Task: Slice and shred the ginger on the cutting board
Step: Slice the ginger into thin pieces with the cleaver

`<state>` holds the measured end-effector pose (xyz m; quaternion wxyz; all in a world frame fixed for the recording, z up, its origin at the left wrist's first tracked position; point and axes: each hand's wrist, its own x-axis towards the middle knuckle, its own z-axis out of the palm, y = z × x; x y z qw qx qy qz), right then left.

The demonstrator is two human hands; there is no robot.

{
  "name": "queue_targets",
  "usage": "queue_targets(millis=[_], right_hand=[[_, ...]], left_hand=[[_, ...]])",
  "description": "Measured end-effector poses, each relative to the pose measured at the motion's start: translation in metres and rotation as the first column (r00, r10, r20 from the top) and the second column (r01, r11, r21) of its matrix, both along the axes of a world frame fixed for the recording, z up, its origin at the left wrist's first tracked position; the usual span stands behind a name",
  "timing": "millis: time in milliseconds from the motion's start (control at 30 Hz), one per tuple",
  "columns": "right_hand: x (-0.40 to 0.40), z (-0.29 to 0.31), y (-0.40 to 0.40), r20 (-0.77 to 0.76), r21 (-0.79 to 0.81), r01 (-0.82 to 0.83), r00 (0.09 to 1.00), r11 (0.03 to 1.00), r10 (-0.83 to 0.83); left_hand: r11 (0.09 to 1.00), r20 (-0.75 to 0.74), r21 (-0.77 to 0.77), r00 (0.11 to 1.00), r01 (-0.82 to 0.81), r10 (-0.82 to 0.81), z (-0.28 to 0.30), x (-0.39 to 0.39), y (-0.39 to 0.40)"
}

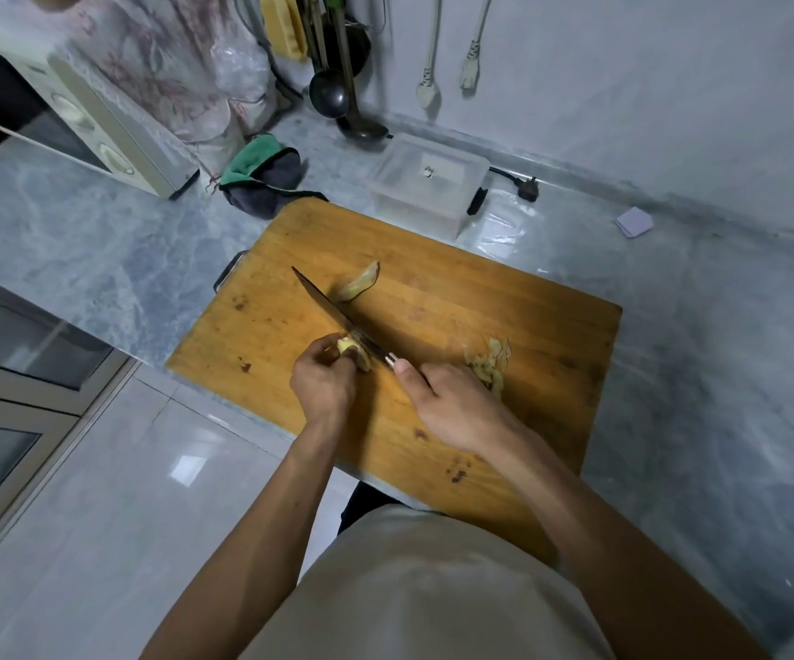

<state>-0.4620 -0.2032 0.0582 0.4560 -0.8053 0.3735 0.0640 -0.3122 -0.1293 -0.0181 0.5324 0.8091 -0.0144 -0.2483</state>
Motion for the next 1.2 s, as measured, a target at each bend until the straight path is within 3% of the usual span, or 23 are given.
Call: queue_targets(millis=[167, 300, 400, 600, 700, 867, 1033, 1200], right_hand=[[-0.009, 0.009, 0.007, -0.013, 0.000, 0.016, 1.000, 1.000, -0.016], [-0.006, 0.011, 0.011, -0.010, -0.003, 0.019, 1.000, 1.000, -0.019], [0.002, 0.012, 0.013, 0.001, -0.016, 0.002, 1.000, 1.000, -0.002], [0.004, 0.010, 0.002, -0.014, -0.040, -0.074, 0.997, 0.996, 0.074], [0.003, 0.012, -0.005, -0.014, -0.088, -0.112, 0.994, 0.990, 0.111], [0.001, 0.008, -0.016, 0.034, -0.077, -0.034, 0.999, 0.996, 0.037], [-0.002, -0.003, -0.016, 0.016, 0.043, -0.016, 1.000, 0.999, 0.016], [0.006, -0.009, -0.014, -0.008, 0.223, -0.012, 1.000, 0.975, 0.014]], left_hand=[[1.000, 0.075, 0.008, 0.997, 0.003, -0.004, 0.001, -0.005, -0.003], [0.996, -0.015, -0.008, 0.995, -0.094, 0.094, 0.001, 0.003, -0.005], [0.991, 0.006, 0.004, 0.991, -0.134, 0.134, 0.004, 0.014, -0.006], [0.992, 0.072, 0.121, 0.997, 0.015, -0.024, 0.008, 0.016, -0.004], [0.994, 0.090, 0.103, 0.995, 0.038, -0.047, 0.012, 0.008, -0.004], [0.982, 0.143, 0.101, 0.975, 0.157, -0.171, 0.017, 0.020, -0.006], [0.912, 0.224, 0.210, 0.890, 0.353, -0.397, 0.020, 0.039, 0.004], [0.788, 0.452, 0.459, 0.657, 0.409, -0.604, 0.009, 0.028, 0.015]])
